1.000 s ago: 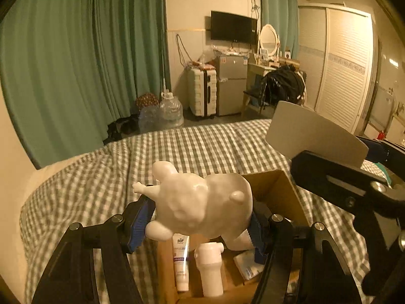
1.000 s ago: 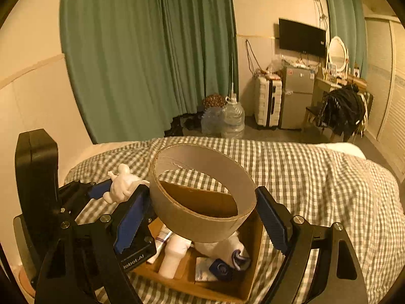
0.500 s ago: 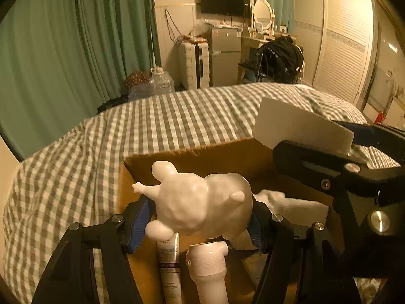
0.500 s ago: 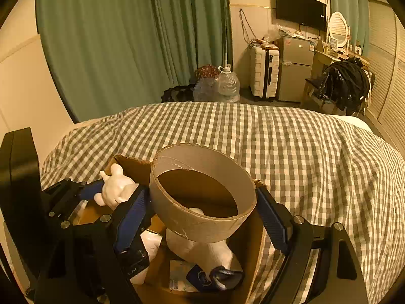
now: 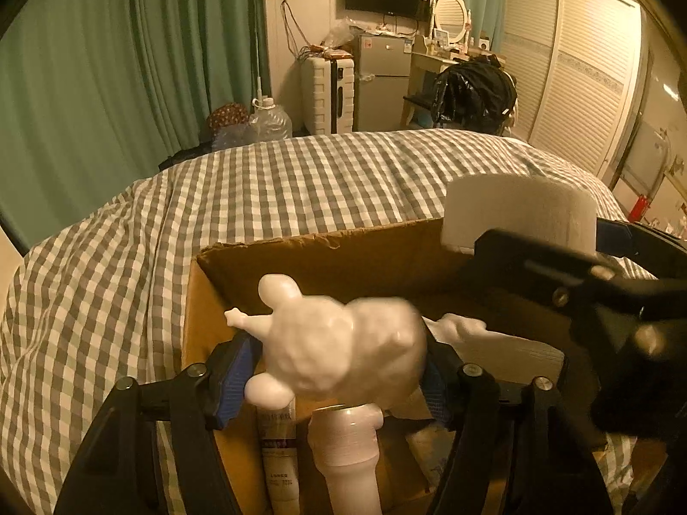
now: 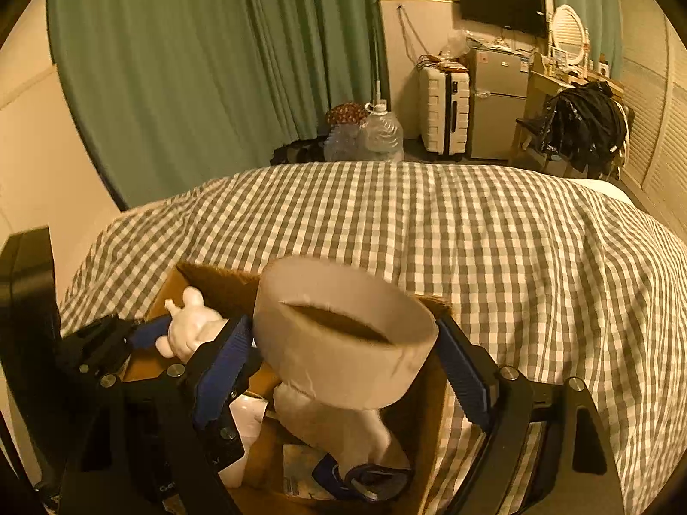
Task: Organize objects
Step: 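Carry the figurine and tape roll over the box and open both tools, then withdraw both tools from the box toward the remaining items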
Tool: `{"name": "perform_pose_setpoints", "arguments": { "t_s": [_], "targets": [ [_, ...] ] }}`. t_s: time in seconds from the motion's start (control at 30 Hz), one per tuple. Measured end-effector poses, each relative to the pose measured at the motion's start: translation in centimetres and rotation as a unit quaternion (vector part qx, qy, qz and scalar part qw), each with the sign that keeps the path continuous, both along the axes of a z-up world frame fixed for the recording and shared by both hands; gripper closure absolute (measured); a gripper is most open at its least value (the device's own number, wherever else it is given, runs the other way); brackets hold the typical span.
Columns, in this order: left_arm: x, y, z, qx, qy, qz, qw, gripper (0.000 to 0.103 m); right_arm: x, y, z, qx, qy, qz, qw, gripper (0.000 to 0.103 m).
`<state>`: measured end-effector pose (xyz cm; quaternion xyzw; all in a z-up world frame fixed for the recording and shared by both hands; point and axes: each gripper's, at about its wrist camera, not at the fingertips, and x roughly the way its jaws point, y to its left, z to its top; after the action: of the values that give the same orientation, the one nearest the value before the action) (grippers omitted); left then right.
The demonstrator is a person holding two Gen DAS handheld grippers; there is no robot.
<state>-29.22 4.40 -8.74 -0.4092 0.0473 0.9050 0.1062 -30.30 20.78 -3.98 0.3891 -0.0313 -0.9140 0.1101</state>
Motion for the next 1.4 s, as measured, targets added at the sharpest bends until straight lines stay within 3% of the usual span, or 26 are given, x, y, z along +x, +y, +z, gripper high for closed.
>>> {"name": "perform_pose_setpoints", "arguments": {
  "t_s": [0.07, 0.13, 0.5, 0.83, 1.03, 1.23, 1.4],
  "targets": [
    [0.4, -0.1, 0.4, 0.0, 0.012, 0.005, 0.9999, 0.015, 0.0, 0.6, 0.2, -0.015, 0.002, -0.003, 1.0, 0.013],
    [0.7, -0.2, 0.9, 0.002, 0.021, 0.009, 0.9997, 0.012, 0.3, 1.1, 0.7, -0.026, 0.008, -0.008, 1.0, 0.012],
    [4.9, 0.0, 6.5, 0.002, 0.059, 0.022, 0.998, 0.008, 6.1, 1.7, 7.0, -0.034, 0.071, -0.013, 0.997, 0.011],
    [12.1, -0.7, 13.9, 0.0, 0.118, 0.037, 0.9924, 0.005, 15.4, 2.0, 15.5, 0.018, 0.141, -0.013, 0.99, 0.011],
    [15.8, -1.0, 15.6, -0.003, 0.125, 0.039, 0.9914, 0.003, 20.7, 2.4, 18.8, 0.046, 0.157, -0.014, 0.986, 0.011],
    [18.9, -1.9, 13.8, -0.003, 0.109, 0.048, 0.9929, 0.003, 24.2, 2.0, 18.5, 0.076, 0.142, -0.006, 0.987, 0.011],
    [20.3, -2.5, 9.8, -0.024, 0.091, 0.073, 0.9929, 0.003, 24.6, 0.5, 13.0, 0.094, 0.087, 0.019, 0.992, 0.011]
  ]
}}
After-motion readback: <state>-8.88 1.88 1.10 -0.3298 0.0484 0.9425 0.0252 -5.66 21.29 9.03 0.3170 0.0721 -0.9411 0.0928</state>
